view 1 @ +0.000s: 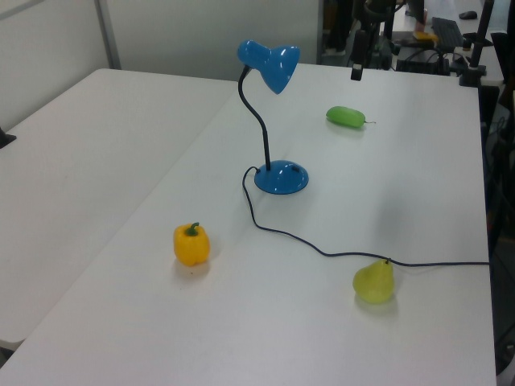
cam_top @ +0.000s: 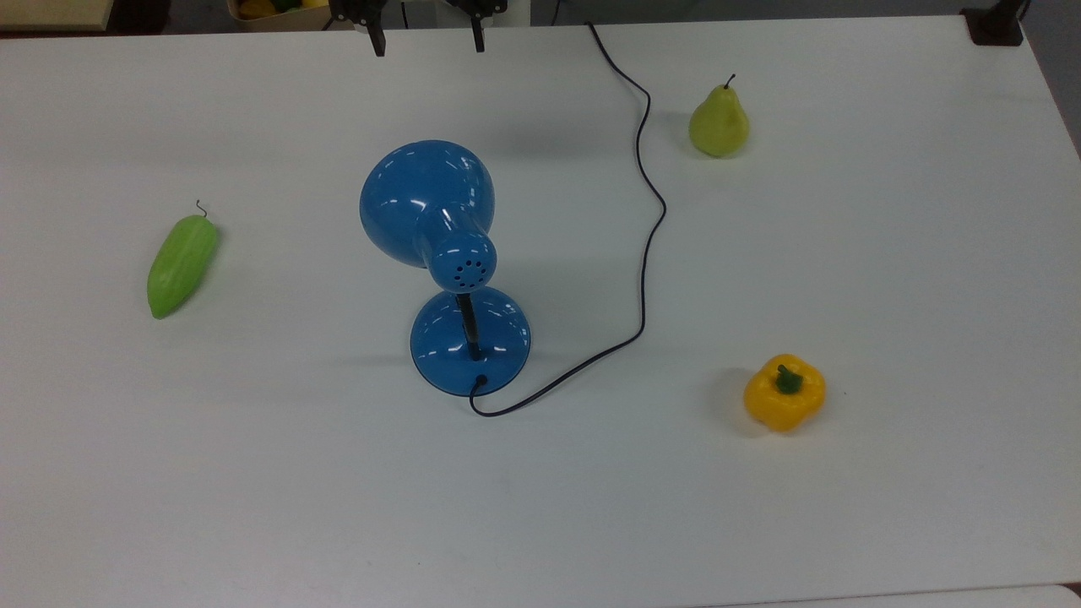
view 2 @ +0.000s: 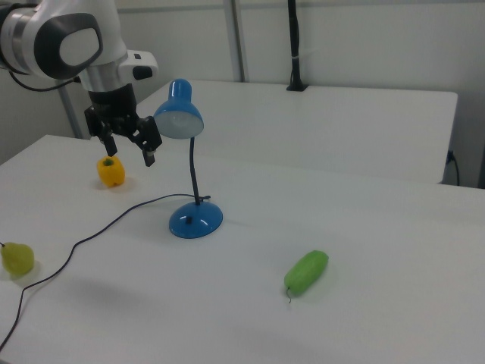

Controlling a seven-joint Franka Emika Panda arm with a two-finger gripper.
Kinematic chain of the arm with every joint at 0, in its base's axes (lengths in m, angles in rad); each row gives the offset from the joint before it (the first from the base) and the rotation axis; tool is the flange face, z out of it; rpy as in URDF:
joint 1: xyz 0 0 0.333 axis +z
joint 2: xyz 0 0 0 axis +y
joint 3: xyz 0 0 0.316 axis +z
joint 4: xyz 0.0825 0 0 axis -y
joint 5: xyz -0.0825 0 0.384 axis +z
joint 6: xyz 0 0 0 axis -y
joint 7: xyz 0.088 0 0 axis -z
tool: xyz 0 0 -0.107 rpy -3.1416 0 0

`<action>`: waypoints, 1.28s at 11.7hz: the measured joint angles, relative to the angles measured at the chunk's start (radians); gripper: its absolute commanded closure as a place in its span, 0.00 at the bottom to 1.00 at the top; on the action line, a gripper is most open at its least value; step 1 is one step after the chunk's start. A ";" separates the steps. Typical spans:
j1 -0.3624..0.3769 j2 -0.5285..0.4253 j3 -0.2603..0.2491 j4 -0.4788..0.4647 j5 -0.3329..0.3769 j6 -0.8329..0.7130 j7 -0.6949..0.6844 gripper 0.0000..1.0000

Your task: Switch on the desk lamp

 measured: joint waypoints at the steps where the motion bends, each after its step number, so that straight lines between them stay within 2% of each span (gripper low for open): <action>1: 0.000 0.000 0.001 0.000 0.000 0.000 0.000 0.00; 8: 0.000 0.000 0.001 0.001 0.000 0.000 -0.010 0.00; 9: 0.000 0.000 0.001 0.001 0.000 0.000 -0.014 0.04; 12: -0.001 0.000 0.001 0.001 0.000 0.000 -0.019 0.48; 14: 0.000 0.000 0.001 0.001 0.000 0.001 -0.019 0.84; 15: 0.001 0.000 0.001 0.001 0.000 0.009 -0.019 0.91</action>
